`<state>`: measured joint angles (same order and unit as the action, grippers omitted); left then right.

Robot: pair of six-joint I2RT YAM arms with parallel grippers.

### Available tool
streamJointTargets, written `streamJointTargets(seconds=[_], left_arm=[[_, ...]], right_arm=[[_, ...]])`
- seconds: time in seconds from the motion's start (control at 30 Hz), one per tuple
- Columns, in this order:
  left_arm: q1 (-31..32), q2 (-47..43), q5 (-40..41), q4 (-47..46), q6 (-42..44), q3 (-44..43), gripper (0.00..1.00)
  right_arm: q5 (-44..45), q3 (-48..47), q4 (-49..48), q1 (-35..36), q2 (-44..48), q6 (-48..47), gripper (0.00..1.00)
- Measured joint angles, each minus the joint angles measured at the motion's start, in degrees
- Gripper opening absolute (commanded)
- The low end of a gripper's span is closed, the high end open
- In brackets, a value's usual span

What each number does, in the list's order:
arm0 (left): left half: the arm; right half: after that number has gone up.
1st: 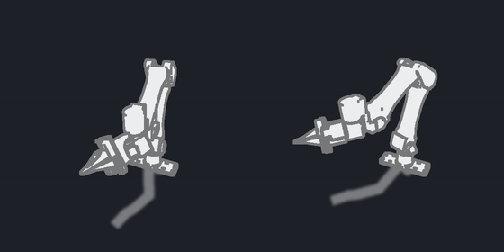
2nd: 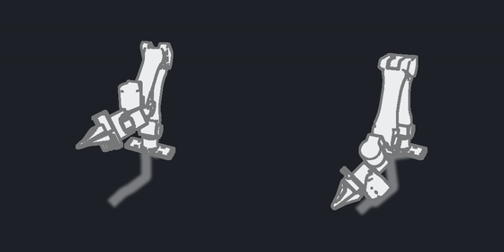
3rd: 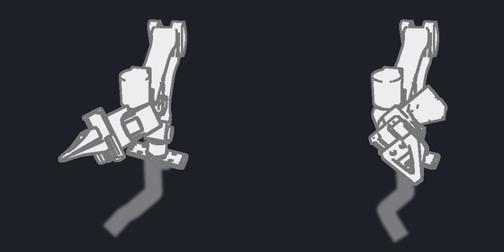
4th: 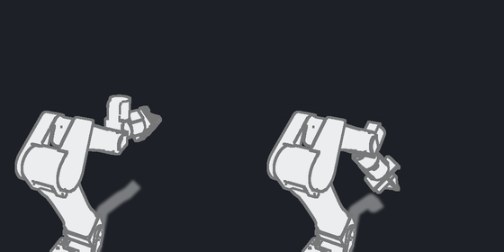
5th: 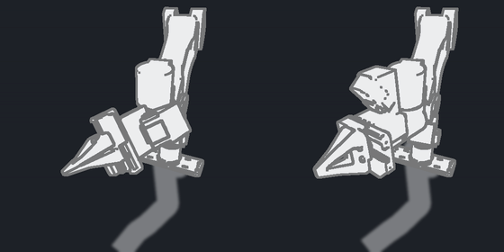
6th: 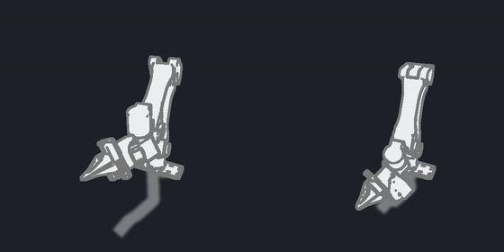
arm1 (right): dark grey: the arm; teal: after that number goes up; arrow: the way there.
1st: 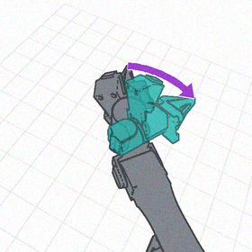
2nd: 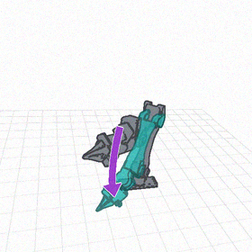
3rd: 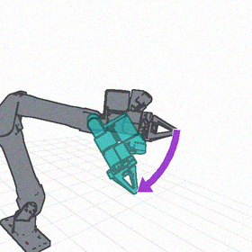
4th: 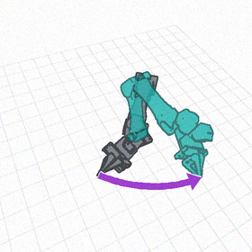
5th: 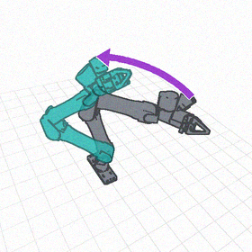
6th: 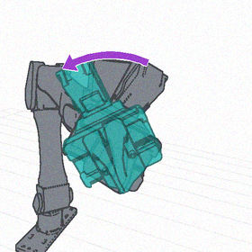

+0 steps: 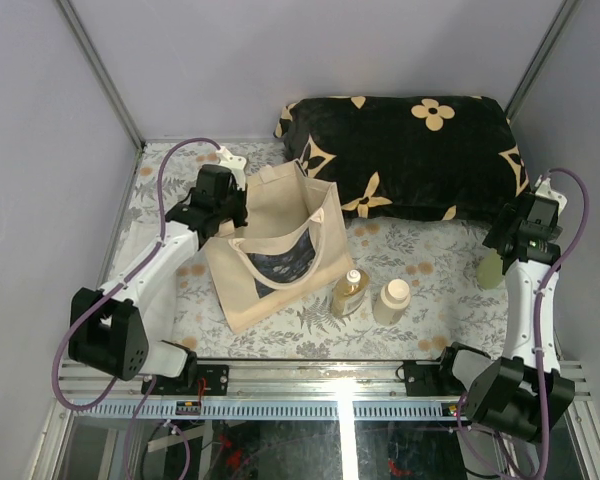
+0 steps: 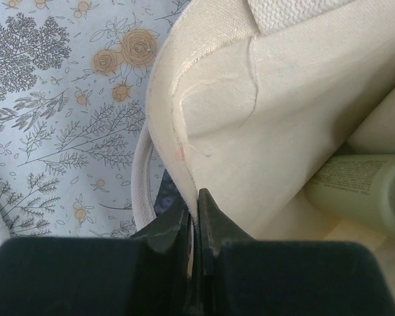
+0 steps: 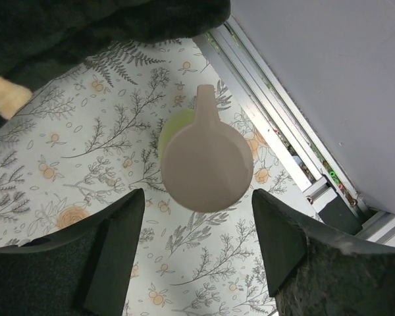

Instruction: Place the personal care products into the canvas bag

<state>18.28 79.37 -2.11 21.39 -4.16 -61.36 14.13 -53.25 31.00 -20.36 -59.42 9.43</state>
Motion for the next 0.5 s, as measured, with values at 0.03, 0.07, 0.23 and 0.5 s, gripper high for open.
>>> streamJointTargets(seconds=[0.03,0.07,0.23,0.5], left_arm=[[0.00,0.17,0.00,0.02,0.00,-0.13,0.00],[0.00,0.42,0.00,0.09,0.00,-0.31,0.00],[0.04,1.31,0.02,0.35,0.00,-0.96,0.00],[0.07,1.77,0.24,0.72,0.00,-1.42,0.00]], right_arm=[[0.37,-0.15,0.02,0.00,-0.76,0.00,0.74],[0.79,-0.31,-0.02,0.00,-1.62,-0.02,0.74],[1.57,-1.05,-0.96,0.00,-4.87,-0.22,0.73],[2.32,-1.36,-4.52,0.00,-7.82,-1.53,0.71]])
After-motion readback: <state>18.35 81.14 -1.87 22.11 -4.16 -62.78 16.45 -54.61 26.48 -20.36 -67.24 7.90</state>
